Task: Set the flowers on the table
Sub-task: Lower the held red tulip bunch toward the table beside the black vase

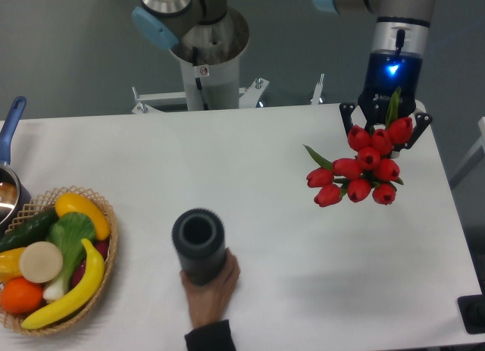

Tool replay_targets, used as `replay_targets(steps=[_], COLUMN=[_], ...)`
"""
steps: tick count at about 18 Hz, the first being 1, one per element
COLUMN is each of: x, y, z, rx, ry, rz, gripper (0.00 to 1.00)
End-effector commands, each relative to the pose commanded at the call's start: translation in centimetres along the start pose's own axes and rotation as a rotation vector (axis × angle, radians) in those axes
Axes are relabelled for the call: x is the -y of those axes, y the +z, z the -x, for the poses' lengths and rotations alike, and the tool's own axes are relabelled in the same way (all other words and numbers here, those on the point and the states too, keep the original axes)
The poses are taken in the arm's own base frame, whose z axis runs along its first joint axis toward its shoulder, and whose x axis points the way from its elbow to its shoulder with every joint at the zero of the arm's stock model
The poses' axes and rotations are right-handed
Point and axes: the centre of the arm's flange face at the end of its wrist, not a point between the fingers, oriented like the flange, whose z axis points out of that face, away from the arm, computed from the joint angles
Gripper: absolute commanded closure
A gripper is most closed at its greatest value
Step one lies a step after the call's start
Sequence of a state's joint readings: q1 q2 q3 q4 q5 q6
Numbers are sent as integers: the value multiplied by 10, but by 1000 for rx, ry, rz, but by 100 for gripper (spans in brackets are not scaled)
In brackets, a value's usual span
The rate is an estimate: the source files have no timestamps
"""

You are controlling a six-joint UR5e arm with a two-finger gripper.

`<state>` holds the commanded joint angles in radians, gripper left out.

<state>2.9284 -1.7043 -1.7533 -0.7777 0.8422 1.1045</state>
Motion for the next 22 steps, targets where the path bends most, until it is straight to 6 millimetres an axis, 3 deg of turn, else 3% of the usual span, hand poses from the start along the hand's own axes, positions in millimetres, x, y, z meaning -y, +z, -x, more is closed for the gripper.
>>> replay_targets(steps=[10,14,22], x=[-17,-9,-23], y=[14,48,124], z=[-10,-34,-65], rx=[27,29,0], ry=[24,89,184], rz=[145,299,553], gripper=[60,60,60])
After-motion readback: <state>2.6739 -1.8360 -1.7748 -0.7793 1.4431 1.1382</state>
